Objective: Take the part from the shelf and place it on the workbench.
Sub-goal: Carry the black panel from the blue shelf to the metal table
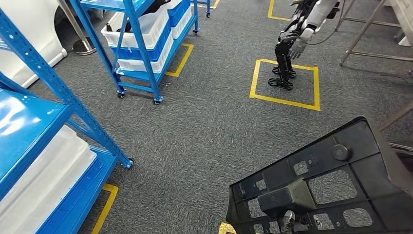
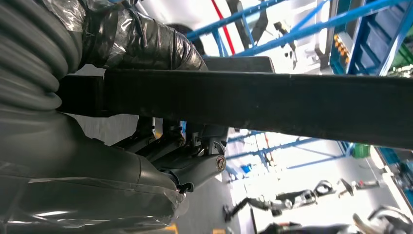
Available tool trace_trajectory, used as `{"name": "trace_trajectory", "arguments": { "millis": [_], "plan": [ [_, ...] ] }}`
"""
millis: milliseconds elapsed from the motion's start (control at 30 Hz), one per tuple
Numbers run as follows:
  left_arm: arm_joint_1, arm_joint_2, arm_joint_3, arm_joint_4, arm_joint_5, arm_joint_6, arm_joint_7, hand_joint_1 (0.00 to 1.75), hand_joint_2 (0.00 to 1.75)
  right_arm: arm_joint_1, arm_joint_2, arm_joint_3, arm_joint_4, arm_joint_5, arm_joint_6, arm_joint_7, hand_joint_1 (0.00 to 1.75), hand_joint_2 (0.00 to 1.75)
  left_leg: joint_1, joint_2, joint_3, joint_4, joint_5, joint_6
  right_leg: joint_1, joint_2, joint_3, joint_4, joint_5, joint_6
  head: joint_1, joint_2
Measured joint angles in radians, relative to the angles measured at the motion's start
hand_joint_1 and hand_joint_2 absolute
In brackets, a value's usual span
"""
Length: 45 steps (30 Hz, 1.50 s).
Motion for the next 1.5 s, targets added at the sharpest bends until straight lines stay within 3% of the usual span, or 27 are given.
{"name": "trace_trajectory", "arguments": {
  "millis": [33,100,167,233,300,367,433,500,533,567,600,667,733,800,867,933,1000,1033,1067,1100,1167,1233,1300,1333,1400,1433,1500],
  "plan": [
    [0.002,0.000,0.000,0.000,0.000,0.000,0.000,0.00,0.00,0.000,0.000,0.000,0.001,0.000,0.000,0.000,1.75,1.75,0.000,-0.001,-0.006,0.004,0.014,0.000,0.000,0.015,0.000,0.002,0.000,0.000,0.000,0.000],
    [0.003,0.002,0.000,0.000,-0.001,0.002,-0.001,0.00,0.00,0.001,0.000,0.000,0.001,0.002,0.000,0.000,1.75,1.75,0.001,-0.018,0.033,-0.097,0.089,0.003,-0.001,0.045,0.002,0.007,-0.001,0.002,0.000,0.000],
    [0.003,0.005,0.000,0.000,-0.003,0.003,-0.003,0.00,0.00,0.000,0.000,0.000,0.001,0.007,-0.001,0.000,1.75,1.75,0.005,-0.071,0.079,-0.216,0.139,0.008,-0.001,0.071,-0.003,0.015,-0.003,0.010,0.000,0.000],
    [0.003,0.006,0.000,0.000,-0.005,0.001,-0.006,0.00,0.00,0.000,0.000,0.000,0.002,0.012,-0.003,0.000,1.75,1.75,0.003,-0.100,0.092,-0.255,0.142,0.013,-0.004,0.094,-0.013,0.018,0.000,0.023,0.000,0.000],
    [0.003,0.006,0.000,0.000,-0.005,-0.002,-0.009,0.00,0.00,0.003,0.000,0.000,0.002,0.015,-0.006,0.000,1.75,1.75,0.003,-0.077,0.096,-0.263,0.148,0.025,-0.006,0.107,-0.020,0.018,0.005,0.036,0.000,0.000],
    [0.001,0.006,0.000,0.000,-0.004,-0.004,-0.012,0.00,0.00,0.005,0.000,0.000,0.001,0.018,-0.008,0.000,1.75,1.75,0.005,-0.049,0.101,-0.273,0.156,0.039,-0.002,0.060,-0.039,0.054,-0.019,0.044,0.001,0.000],
    [0.003,0.007,0.000,0.000,0.000,-0.005,-0.015,0.00,0.00,0.005,0.000,0.000,0.001,0.020,-0.010,0.000,1.75,1.75,0.003,-0.018,0.101,-0.277,0.158,0.047,-0.002,-0.002,-0.091,0.163,-0.081,0.049,0.002,0.000],
    [0.005,0.008,0.000,0.000,0.002,-0.007,-0.016,0.00,0.00,0.004,0.000,0.000,0.001,0.025,-0.010,0.000,1.75,1.75,-0.001,0.014,0.101,-0.276,0.155,0.049,-0.006,-0.019,-0.144,0.273,-0.123,0.053,0.002,0.000],
    [0.004,0.008,0.000,0.000,0.003,-0.008,-0.016,0.00,0.00,0.004,0.000,0.000,0.001,0.030,-0.011,0.000,1.75,1.75,-0.002,0.029,0.102,-0.276,0.153,0.049,-0.008,-0.022,-0.149,0.284,-0.118,0.054,0.002,0.000],
    [0.003,0.007,0.000,0.000,0.004,-0.009,-0.016,0.00,0.00,0.004,0.000,0.000,0.002,0.036,-0.014,0.000,1.75,1.75,-0.002,0.043,0.104,-0.276,0.151,0.047,-0.009,-0.026,-0.132,0.255,-0.094,0.054,0.002,0.000],
    [0.001,0.007,0.000,0.000,0.004,-0.010,-0.016,0.00,0.00,0.004,0.000,0.001,0.002,0.042,-0.016,0.000,1.75,1.75,-0.003,0.055,0.108,-0.276,0.148,0.046,-0.009,-0.035,-0.096,0.192,-0.060,0.052,0.002,0.000],
    [-0.001,0.005,0.000,0.000,0.005,-0.010,-0.016,0.00,0.00,0.003,0.000,0.002,0.001,0.049,-0.019,0.000,1.75,1.75,-0.004,0.075,0.116,-0.275,0.141,0.039,-0.001,-0.077,-0.022,0.059,-0.016,0.042,0.002,0.000],
    [-0.004,0.004,0.001,0.000,0.005,-0.010,-0.016,0.00,0.00,0.000,0.000,0.003,0.001,0.053,-0.021,0.000,1.75,1.75,-0.006,0.090,0.121,-0.276,0.136,0.030,0.011,-0.098,0.002,0.009,-0.012,0.033,0.002,0.000],
    [-0.007,0.004,0.001,0.000,0.006,-0.010,-0.018,0.00,0.00,0.000,0.001,0.005,0.000,0.059,-0.030,0.000,1.75,1.75,-0.005,0.103,0.127,-0.277,0.131,0.019,0.011,-0.076,0.002,0.004,-0.008,0.024,0.002,0.000],
    [-0.009,0.003,0.002,0.000,0.007,-0.010,-0.021,0.00,0.00,0.000,0.002,0.007,0.001,0.067,-0.039,0.000,1.75,1.75,-0.003,0.074,0.120,-0.249,0.106,0.011,0.004,-0.055,0.007,-0.009,-0.002,0.013,0.002,0.000],
    [-0.008,0.003,0.002,0.000,0.008,-0.009,-0.024,0.00,0.00,-0.002,0.003,0.011,0.001,0.071,-0.041,0.000,1.75,1.75,-0.001,0.020,0.074,-0.145,0.047,0.007,0.001,-0.036,0.010,-0.014,0.002,0.005,0.001,0.000],
    [-0.004,0.002,0.003,0.000,0.009,-0.009,-0.024,0.00,0.00,-0.004,0.004,0.015,0.001,0.072,-0.041,0.000,1.75,1.75,0.000,0.001,0.010,-0.019,0.000,0.004,0.001,-0.009,0.009,-0.012,0.002,0.002,0.001,0.000],
    [-0.003,0.002,0.003,0.000,0.010,-0.009,-0.024,0.00,0.00,-0.004,0.004,0.016,0.002,0.072,-0.041,0.000,1.75,1.75,0.000,-0.001,-0.006,0.006,0.004,0.003,0.001,0.006,0.009,-0.009,0.001,0.002,0.001,0.000],
    [-0.002,0.001,0.003,0.000,0.011,-0.009,-0.025,0.00,0.00,-0.004,0.004,0.016,0.003,0.072,-0.042,0.000,1.75,1.75,0.001,-0.003,-0.006,-0.008,0.029,0.002,0.001,0.021,0.010,-0.005,0.000,0.003,0.001,0.000],
    [-0.002,0.001,0.003,0.000,0.012,-0.009,-0.027,0.00,0.00,-0.004,0.004,0.016,0.004,0.072,-0.043,0.000,1.75,1.75,0.002,-0.009,0.013,-0.060,0.069,0.003,-0.001,0.036,0.010,0.000,-0.003,0.005,0.001,0.000],
    [-0.002,0.001,0.004,0.000,0.013,-0.009,-0.030,0.00,0.00,-0.004,0.004,0.017,0.005,0.072,-0.044,0.000,1.75,1.75,0.005,-0.051,0.063,-0.190,0.132,0.006,-0.003,0.062,0.007,0.012,-0.008,0.014,0.001,0.000],
    [-0.003,0.001,0.005,0.000,0.013,-0.009,-0.031,0.00,0.00,-0.005,0.004,0.018,0.006,0.072,-0.047,0.000,1.75,1.75,0.006,-0.083,0.085,-0.248,0.145,0.013,-0.004,0.084,-0.001,0.019,-0.009,0.025,0.001,0.000],
    [-0.005,0.000,0.005,0.000,0.014,-0.009,-0.032,0.00,0.00,-0.004,0.004,0.018,0.007,0.072,-0.050,0.000,1.75,1.75,0.003,-0.069,0.087,-0.253,0.147,0.025,-0.005,0.103,-0.007,0.017,-0.004,0.039,0.001,0.000],
    [-0.007,-0.001,0.006,0.000,0.014,-0.010,-0.033,0.00,0.00,-0.002,0.004,0.018,0.007,0.072,-0.051,0.000,1.75,1.75,0.003,-0.057,0.090,-0.258,0.151,0.033,-0.005,0.094,-0.010,0.020,-0.006,0.044,0.001,0.000],
    [-0.008,-0.003,0.006,0.000,0.014,-0.009,-0.035,0.00,0.00,-0.002,0.004,0.018,0.007,0.073,-0.052,0.000,1.75,1.75,0.006,-0.031,0.092,-0.269,0.159,0.047,-0.004,0.040,-0.035,0.070,-0.041,0.053,0.002,0.000],
    [-0.006,-0.003,0.007,0.000,0.014,-0.009,-0.035,0.00,0.00,-0.003,0.004,0.018,0.008,0.074,-0.052,0.000,1.75,1.75,0.005,-0.017,0.092,-0.271,0.161,0.050,-0.004,0.007,-0.060,0.124,-0.073,0.057,0.003,0.000],
    [-0.003,-0.003,0.009,0.000,0.014,-0.010,-0.036,0.00,0.00,-0.004,0.004,0.018,0.009,0.074,-0.052,0.000,1.75,1.75,0.002,0.012,0.090,-0.271,0.160,0.053,-0.007,-0.018,-0.121,0.249,-0.129,0.065,0.004,0.000]
  ]
}}
